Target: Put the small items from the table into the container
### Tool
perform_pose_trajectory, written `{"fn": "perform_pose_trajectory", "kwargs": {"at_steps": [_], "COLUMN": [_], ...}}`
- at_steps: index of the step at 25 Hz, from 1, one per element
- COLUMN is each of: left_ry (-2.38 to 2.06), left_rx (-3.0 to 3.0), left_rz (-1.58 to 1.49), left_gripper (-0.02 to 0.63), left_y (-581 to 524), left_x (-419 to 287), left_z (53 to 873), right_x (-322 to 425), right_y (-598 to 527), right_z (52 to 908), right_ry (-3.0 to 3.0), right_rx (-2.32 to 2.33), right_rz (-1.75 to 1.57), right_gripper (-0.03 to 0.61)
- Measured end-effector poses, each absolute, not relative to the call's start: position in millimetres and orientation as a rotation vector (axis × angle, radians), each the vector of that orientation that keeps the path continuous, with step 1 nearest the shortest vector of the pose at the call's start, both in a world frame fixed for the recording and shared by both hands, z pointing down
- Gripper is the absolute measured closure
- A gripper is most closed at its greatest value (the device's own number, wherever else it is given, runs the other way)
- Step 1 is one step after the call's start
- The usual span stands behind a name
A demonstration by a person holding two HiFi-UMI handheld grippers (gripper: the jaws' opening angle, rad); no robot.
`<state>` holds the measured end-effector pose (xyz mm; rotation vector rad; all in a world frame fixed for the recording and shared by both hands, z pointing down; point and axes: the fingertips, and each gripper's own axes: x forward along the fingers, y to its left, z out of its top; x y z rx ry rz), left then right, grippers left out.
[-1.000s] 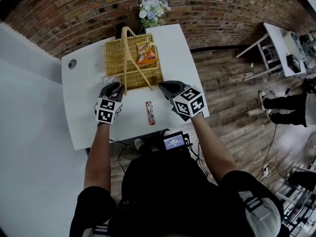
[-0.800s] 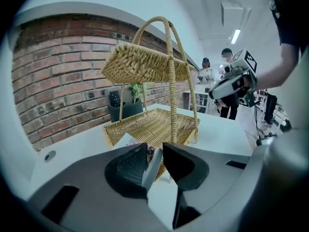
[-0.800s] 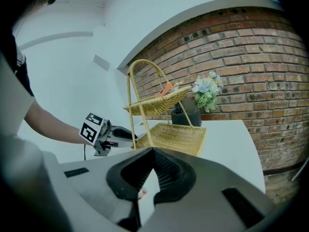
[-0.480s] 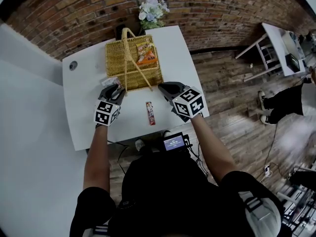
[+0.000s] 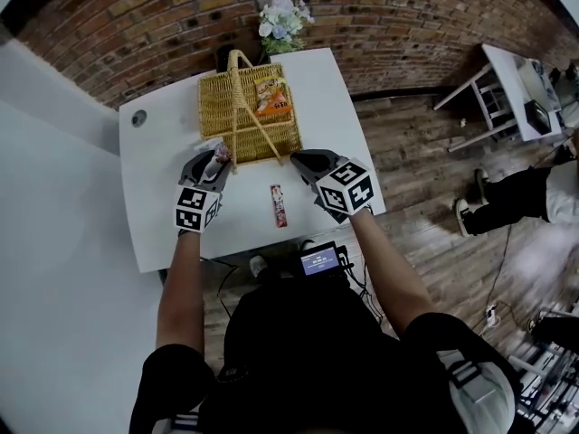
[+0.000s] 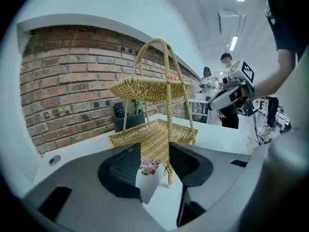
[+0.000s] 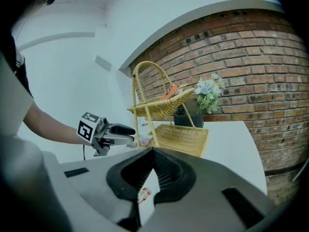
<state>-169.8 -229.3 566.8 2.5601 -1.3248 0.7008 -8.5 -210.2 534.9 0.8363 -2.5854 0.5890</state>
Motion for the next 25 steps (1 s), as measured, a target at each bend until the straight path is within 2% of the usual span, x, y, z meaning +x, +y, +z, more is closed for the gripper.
{"fn": "perform_pose_trajectory", "kwargs": {"at_steps": [11, 25], "left_ry": [-1.42, -1.45], "left_rx": [2.53, 2.49], "left_rz": [0.586, 0.49], "left_gripper": [0.444, 0.594], "left_y": [-195.9, -147.2], "left_x": [-181.3, -170.3], "left_z": [550.0, 549.7], "right_x": [-27.8, -25.5], "right_y": [-189.7, -154.7], "right_z": [537.0, 546.2], "right_ry": [-2.596, -2.58], "right_rx": [0.77, 0.77], "right_rz": [0.579, 0.603], "right_gripper": [0.565, 0.565]}}
